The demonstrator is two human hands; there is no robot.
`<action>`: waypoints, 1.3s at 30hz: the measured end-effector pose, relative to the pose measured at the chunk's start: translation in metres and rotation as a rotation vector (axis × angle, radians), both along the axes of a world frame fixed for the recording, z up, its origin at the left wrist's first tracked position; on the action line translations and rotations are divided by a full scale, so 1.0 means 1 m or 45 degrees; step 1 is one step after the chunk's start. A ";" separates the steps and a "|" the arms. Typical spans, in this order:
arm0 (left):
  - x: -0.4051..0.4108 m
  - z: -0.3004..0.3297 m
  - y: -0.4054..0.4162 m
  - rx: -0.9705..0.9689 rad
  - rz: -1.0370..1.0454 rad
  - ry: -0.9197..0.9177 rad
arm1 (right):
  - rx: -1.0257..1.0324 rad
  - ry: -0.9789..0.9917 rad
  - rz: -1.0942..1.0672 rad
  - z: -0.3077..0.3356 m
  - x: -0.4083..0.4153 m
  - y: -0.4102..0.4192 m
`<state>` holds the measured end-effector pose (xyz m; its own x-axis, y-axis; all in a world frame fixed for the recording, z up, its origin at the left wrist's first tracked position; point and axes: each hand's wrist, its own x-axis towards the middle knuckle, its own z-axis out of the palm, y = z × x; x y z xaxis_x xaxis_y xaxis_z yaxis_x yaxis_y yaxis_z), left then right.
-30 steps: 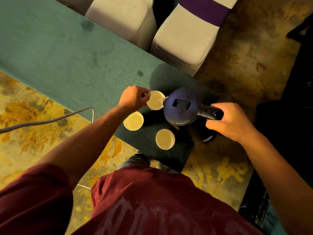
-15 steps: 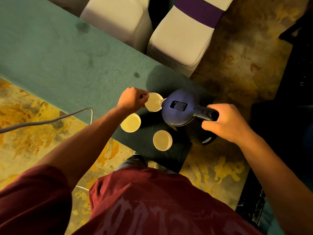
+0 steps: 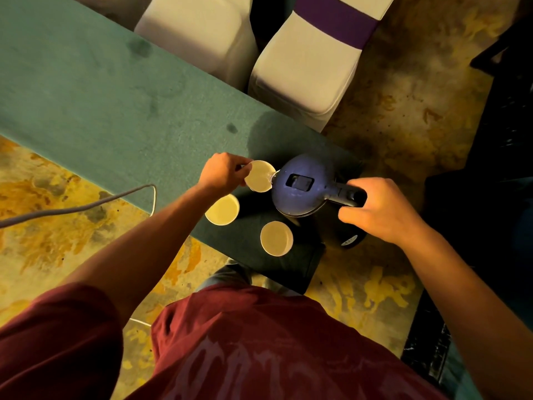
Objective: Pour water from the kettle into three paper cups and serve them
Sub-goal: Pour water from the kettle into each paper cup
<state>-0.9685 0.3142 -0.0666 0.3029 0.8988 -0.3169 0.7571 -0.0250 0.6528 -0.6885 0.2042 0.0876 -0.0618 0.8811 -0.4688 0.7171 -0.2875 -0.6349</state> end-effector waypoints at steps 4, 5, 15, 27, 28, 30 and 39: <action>-0.003 -0.001 0.000 0.027 -0.001 0.005 | 0.030 0.005 -0.003 0.001 -0.002 -0.002; -0.003 -0.001 0.000 0.031 -0.006 0.009 | 0.030 0.003 -0.003 0.001 -0.002 -0.002; -0.004 -0.001 0.002 0.012 -0.005 0.026 | 0.033 0.010 -0.009 -0.004 -0.001 -0.003; -0.009 0.005 -0.001 -0.062 0.026 0.033 | 0.193 0.133 -0.134 -0.006 0.001 -0.018; -0.010 0.006 -0.002 -0.053 0.025 0.041 | 0.214 0.141 -0.146 -0.005 0.002 -0.020; -0.013 0.007 -0.006 -0.049 0.059 0.031 | 0.255 0.145 -0.172 -0.005 0.002 -0.025; -0.026 0.012 -0.033 0.266 0.253 0.284 | 0.390 0.218 -0.300 0.018 0.024 -0.060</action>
